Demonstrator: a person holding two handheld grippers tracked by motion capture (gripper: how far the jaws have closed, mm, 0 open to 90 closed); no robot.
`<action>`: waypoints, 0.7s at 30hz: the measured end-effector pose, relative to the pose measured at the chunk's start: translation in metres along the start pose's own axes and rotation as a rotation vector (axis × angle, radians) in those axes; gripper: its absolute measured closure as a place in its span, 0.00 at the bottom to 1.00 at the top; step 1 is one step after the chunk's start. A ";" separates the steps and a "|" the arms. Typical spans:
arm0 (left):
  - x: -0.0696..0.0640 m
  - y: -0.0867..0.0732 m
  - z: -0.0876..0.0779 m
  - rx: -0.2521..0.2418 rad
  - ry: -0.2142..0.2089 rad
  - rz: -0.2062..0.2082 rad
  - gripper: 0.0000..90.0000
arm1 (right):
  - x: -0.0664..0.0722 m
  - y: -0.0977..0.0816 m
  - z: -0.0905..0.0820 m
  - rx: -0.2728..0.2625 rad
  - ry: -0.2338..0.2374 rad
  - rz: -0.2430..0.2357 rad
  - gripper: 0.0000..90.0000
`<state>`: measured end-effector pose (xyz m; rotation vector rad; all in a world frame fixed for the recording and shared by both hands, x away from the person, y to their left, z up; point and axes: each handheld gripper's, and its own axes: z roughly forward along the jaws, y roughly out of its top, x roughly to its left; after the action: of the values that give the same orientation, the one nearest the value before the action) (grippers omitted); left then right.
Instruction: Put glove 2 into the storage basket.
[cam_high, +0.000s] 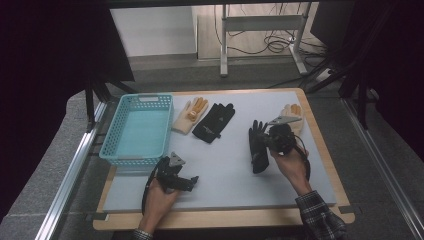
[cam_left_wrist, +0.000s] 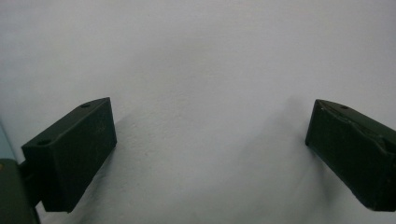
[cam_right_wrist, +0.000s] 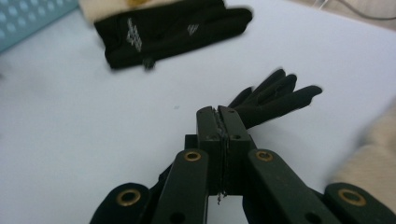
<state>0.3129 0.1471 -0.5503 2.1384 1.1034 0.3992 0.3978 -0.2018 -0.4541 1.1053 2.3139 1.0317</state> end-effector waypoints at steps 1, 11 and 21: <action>0.000 0.000 0.000 0.001 0.000 0.001 0.02 | 0.002 -0.002 0.003 0.003 0.009 0.006 0.98; 0.000 0.000 0.000 0.000 0.000 0.002 0.03 | 0.045 0.011 0.028 -0.018 0.163 -0.047 0.84; 0.000 0.000 0.000 0.001 0.000 0.000 0.02 | 0.026 0.007 0.034 0.003 0.097 -0.057 0.76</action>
<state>0.3129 0.1472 -0.5502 2.1394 1.1034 0.3984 0.4055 -0.1631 -0.4718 1.0052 2.4087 1.0831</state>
